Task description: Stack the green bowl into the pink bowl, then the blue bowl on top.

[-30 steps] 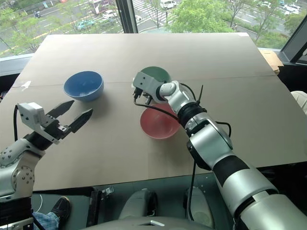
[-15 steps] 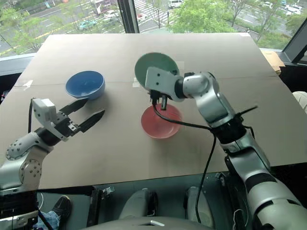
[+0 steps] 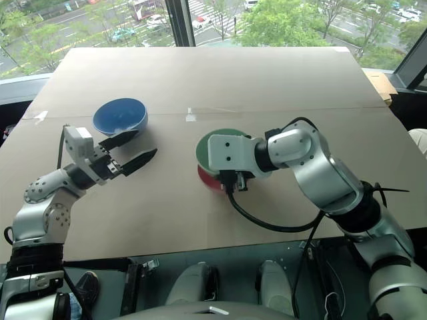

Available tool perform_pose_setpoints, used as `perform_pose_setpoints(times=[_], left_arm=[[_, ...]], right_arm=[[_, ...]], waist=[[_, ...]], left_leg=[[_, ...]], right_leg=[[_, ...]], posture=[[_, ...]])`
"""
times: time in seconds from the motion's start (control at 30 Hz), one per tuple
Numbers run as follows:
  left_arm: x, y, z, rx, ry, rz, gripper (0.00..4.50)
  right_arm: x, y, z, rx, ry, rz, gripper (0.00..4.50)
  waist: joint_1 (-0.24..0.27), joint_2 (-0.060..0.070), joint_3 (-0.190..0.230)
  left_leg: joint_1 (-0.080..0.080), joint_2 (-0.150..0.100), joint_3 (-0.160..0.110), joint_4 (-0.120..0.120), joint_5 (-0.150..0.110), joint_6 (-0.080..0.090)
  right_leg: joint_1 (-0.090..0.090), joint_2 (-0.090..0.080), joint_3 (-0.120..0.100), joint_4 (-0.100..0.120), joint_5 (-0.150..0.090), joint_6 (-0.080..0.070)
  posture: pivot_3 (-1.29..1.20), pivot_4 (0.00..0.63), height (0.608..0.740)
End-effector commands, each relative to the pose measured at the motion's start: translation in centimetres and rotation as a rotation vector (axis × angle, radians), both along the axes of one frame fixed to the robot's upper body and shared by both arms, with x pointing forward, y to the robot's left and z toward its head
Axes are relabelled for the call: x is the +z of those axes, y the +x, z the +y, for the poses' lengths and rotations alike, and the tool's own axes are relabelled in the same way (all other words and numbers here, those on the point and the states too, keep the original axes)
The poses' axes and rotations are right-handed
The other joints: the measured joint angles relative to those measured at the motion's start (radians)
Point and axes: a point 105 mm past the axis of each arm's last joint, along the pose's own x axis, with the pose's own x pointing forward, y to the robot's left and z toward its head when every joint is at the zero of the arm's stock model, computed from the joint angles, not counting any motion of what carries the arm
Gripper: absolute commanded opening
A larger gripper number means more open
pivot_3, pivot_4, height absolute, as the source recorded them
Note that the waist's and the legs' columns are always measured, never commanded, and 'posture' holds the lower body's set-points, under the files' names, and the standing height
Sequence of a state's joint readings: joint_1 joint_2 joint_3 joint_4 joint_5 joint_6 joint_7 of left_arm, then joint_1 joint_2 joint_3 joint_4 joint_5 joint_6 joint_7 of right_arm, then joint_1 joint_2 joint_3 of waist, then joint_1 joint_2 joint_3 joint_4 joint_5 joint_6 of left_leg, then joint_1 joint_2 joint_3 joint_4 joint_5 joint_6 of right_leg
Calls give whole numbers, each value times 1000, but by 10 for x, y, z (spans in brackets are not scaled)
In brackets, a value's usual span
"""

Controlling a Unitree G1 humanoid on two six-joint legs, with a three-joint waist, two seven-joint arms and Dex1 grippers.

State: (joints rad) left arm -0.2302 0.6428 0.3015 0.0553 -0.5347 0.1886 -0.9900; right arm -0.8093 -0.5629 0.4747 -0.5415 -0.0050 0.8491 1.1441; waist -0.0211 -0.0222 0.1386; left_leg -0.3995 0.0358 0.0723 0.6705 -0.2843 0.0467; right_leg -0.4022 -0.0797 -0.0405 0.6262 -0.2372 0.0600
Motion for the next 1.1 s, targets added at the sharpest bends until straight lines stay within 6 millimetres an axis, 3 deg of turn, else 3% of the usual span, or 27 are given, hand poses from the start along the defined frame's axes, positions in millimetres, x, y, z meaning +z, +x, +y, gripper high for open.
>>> perform_pose_setpoints(times=[0.03, 0.1, 0.33, 0.5, 0.63, 0.77, 0.87, 1.1], left_arm=[[7, 0, -6, -35, 12, -33, 4500], [7, 1, -8, -39, 11, -35, 4500], [23, 24, -7, 72, 45, -72, 4500], [39, 53, -5, 200, 119, -77, 4500], [35, 67, -1, 253, 191, -70, 4500], [21, 76, 7, 287, 277, -37, 4500], [8, 81, 14, 305, 346, 9, 4500], [2, 90, 25, 342, 432, 48, 4500]], right_arm=[[14, -5, 4, -31, 56, -30, 3230], [17, -6, 1, -48, 70, -12, 3938], [50, -6, -28, -154, 325, 66, 3938], [55, 1, -94, -315, 430, 79, 3938], [60, -11, -118, -302, 517, 71, 3938], [74, -21, -137, -291, 634, 75, 3938], [75, -28, -146, -303, 619, 51, 3938], [76, -42, -143, -262, 620, 53, 3938]], waist=[[5, 0, 0], [9, 0, 0], [22, -2, -1], [39, -2, -1], [34, -2, 0], [23, -2, 0], [31, -2, 0], [37, -3, 0]], left_leg=[[0, 0, 0, 0, 0, 0], [0, 0, 0, 0, 0, 0], [0, 0, -2, 2, 0, 0], [0, -1, -2, 1, 0, 1], [0, -6, -2, 1, -1, 2], [2, -5, -1, 0, -1, 2], [2, -5, -2, 1, -1, 2], [1, -5, -2, 2, -1, 2]], right_leg=[[0, 0, 0, 0, 0, 0], [0, 0, 0, 0, 0, 0], [1, 0, -1, 0, 0, 0], [2, 0, -1, 0, 0, 0], [5, 0, -2, 0, 0, 0], [4, 0, -1, 0, 0, 0], [5, 0, -1, 0, 0, 0], [5, 0, -1, 0, 0, 0]], posture=[[0, 150, 738], [0, 150, 738], [0, 150, 738], [0, 150, 738], [0, 150, 738], [0, 150, 738], [0, 150, 738], [0, 150, 738]])
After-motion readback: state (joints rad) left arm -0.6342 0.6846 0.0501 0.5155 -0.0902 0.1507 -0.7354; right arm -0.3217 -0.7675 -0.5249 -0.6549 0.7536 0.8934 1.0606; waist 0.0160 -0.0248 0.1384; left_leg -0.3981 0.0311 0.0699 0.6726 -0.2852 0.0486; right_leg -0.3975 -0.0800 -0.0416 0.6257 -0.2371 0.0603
